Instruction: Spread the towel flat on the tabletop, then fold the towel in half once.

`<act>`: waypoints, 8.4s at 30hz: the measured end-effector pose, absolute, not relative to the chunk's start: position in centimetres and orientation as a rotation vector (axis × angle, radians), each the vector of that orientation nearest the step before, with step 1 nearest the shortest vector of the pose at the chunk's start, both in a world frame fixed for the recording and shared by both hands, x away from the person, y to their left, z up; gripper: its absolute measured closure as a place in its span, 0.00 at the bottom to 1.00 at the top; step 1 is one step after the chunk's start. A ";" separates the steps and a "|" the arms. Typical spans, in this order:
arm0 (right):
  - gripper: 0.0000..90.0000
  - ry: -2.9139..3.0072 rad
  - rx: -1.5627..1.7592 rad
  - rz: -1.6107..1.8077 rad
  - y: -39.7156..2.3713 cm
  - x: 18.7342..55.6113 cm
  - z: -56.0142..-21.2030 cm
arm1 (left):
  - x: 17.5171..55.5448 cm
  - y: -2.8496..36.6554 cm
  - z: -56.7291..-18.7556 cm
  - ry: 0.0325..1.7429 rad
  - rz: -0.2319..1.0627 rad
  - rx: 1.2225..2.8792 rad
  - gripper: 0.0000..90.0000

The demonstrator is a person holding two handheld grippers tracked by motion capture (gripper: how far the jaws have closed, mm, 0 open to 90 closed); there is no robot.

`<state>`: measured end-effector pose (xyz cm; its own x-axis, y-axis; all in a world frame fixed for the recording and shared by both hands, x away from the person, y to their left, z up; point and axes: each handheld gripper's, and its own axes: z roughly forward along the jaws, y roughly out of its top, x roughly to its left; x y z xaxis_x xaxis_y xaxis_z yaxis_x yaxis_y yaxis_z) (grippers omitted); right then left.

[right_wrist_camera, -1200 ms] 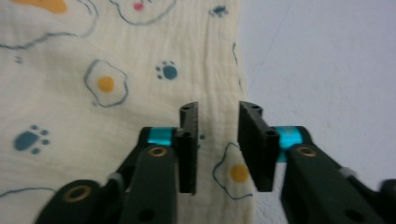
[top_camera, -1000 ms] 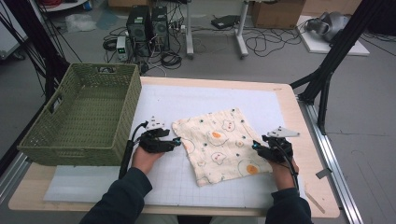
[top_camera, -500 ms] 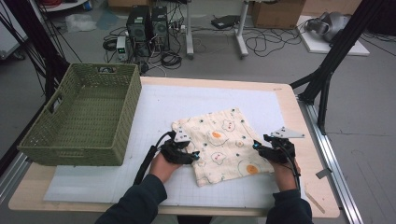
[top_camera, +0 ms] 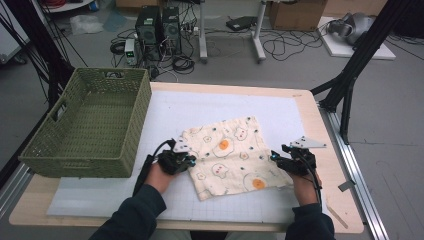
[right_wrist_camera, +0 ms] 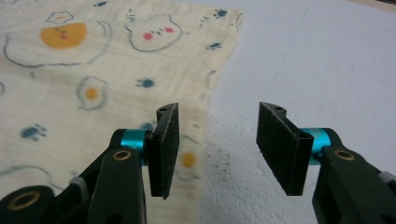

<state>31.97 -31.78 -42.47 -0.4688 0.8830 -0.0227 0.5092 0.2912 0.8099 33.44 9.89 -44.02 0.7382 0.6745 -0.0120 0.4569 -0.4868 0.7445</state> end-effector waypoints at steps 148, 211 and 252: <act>0.64 2.133 1.289 0.949 -29.5 35.8 -43.0 | 38.9 9.3 -44.6 0.997 0.392 2.070 0.85; 0.33 2.107 1.217 1.062 -30.7 29.8 -42.3 | 31.9 13.7 -43.8 0.939 0.389 1.793 0.26; 0.13 2.132 1.118 1.155 -31.7 29.9 -42.1 | 32.7 13.8 -42.8 0.891 0.338 1.750 0.21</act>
